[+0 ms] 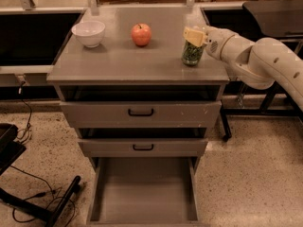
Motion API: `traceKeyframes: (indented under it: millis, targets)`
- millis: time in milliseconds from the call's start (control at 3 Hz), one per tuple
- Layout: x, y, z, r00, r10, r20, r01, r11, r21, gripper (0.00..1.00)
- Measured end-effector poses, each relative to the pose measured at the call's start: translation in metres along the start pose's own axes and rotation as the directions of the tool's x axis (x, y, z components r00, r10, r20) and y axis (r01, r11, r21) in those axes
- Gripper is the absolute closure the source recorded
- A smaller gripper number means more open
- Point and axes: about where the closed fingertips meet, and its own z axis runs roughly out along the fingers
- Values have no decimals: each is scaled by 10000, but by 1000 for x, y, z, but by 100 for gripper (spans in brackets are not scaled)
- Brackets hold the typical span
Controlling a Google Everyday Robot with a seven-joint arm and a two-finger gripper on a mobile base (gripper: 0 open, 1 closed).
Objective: Pick green can from bottom drawer and place on counter
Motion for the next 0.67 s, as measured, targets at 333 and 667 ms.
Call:
traceKeyframes:
  millis: [333,667]
  targets:
    - [0,0,0,10000,0,0,0,10000,0,11]
    - [0,0,0,10000,1,2,-1,10000,-3,0]
